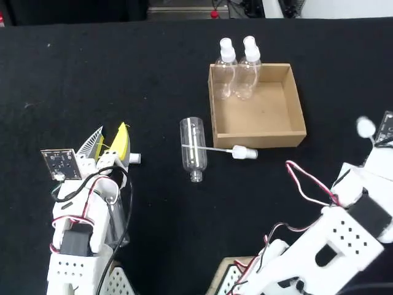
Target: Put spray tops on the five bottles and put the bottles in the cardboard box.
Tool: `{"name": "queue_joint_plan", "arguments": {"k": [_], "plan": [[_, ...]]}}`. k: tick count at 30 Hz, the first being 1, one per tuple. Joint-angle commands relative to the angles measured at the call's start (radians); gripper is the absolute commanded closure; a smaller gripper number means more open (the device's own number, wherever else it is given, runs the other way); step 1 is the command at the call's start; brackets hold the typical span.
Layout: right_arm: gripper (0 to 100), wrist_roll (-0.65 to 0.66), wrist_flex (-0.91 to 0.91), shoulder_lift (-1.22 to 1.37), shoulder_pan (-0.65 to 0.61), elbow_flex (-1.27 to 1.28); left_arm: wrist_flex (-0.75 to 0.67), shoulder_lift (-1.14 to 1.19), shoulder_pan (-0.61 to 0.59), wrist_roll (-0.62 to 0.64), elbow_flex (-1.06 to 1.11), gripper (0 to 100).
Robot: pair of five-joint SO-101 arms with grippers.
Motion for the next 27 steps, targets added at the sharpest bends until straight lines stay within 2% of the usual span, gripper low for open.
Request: {"name": "queue_joint_plan", "arguments": {"k": [1,10,15,22,27], "plan": [[98.8,-0.032,-0.175,-0.064,0.008,0.090,0.000,-0.006,-0.002,-0.006,0.022,83],[98.8,-0.141,-0.430,-0.280,0.006,0.286,0.000,-0.006,-0.002,-0.006,0.022,83],[98.8,-0.147,-0.571,-0.447,0.006,0.470,0.000,-0.006,-0.002,-0.006,0.022,83],[98.8,-0.149,-0.592,-0.757,0.006,0.670,0.000,-0.006,-0.002,-0.006,0.022,83],[98.8,-0.201,-0.563,-0.983,0.006,0.754,0.000,-0.006,-0.002,-0.006,0.022,83]]}}
